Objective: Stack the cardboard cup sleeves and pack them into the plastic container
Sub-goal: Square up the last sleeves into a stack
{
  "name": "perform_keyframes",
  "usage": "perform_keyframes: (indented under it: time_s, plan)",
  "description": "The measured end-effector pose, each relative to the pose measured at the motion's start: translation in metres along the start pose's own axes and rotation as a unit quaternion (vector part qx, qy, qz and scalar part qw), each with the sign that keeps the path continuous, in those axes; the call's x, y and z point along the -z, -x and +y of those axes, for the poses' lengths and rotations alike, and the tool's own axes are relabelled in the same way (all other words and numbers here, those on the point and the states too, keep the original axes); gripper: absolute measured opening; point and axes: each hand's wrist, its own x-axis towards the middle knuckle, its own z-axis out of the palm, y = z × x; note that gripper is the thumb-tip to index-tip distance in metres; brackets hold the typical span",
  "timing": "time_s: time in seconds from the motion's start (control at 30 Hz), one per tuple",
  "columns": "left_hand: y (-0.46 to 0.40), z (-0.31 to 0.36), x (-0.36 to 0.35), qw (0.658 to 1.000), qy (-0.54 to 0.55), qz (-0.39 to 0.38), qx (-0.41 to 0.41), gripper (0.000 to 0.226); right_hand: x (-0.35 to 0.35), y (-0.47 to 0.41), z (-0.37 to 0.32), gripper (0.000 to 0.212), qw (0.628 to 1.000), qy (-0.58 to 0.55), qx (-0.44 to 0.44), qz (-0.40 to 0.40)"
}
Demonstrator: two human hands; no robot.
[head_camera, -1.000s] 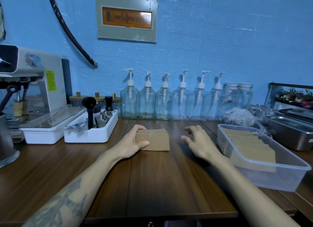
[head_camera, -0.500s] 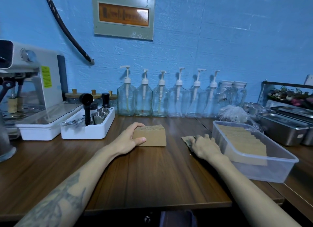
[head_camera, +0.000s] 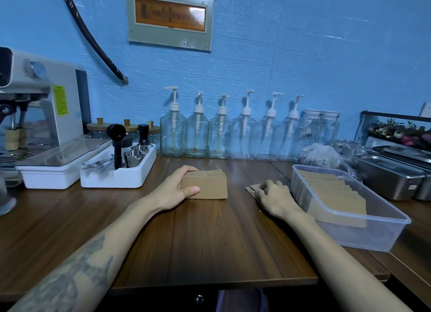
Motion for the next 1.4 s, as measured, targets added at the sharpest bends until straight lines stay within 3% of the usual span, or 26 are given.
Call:
perform_keyframes:
  time_s: [0.17, 0.33, 0.43, 0.53, 0.67, 0.83, 1.0, 1.1, 1.17, 1.3, 1.4]
  plan:
    - [0.0, 0.0, 0.0, 1.0, 0.003, -0.001, 0.001, 0.042, 0.002, 0.0, -0.001, 0.031, 1.0, -0.01, 0.017, 0.018]
    - [0.0, 0.0, 0.0, 1.0, 0.004, -0.001, 0.002, 0.041, 0.011, 0.002, -0.003, 0.05, 0.992, -0.041, 0.09, 0.08]
    - [0.0, 0.0, -0.001, 1.0, 0.0, 0.001, 0.001, 0.042, 0.015, 0.003, -0.011, 0.066, 0.974, -0.167, 0.117, 0.094]
    - [0.0, 0.001, -0.001, 1.0, -0.005, 0.001, 0.0, 0.041, 0.018, 0.004, -0.022, 0.074, 0.933, -0.329, 0.124, 0.078]
    - [0.001, 0.003, -0.002, 1.0, -0.009, 0.001, 0.0, 0.041, 0.022, 0.007, -0.031, 0.058, 0.879, -0.45, 0.142, 0.063]
    - [0.001, 0.003, -0.002, 1.0, -0.025, -0.002, 0.004, 0.039, 0.019, 0.003, -0.041, 0.028, 0.819, -0.564, 0.078, 0.076]
    - [0.001, 0.003, -0.001, 1.0, -0.014, -0.008, 0.023, 0.037, 0.012, 0.002, -0.044, 0.025, 0.799, -0.597, 0.029, 0.061]
    - [0.0, 0.003, -0.001, 0.999, -0.013, -0.011, 0.037, 0.039, 0.009, 0.002, -0.045, 0.033, 0.81, -0.583, 0.018, 0.054]
    - [0.0, 0.002, -0.002, 0.999, -0.008, -0.013, 0.039, 0.046, 0.003, 0.003, -0.047, 0.04, 0.843, -0.536, 0.01, 0.051]
    - [0.001, 0.001, -0.004, 1.0, -0.005, -0.013, 0.027, 0.058, -0.011, 0.009, -0.054, 0.033, 0.957, -0.273, 0.076, 0.057]
    - [-0.002, -0.002, -0.006, 1.0, -0.018, 0.0, 0.01, 0.054, -0.019, 0.017, -0.063, 0.025, 0.983, -0.105, 0.138, 0.064]
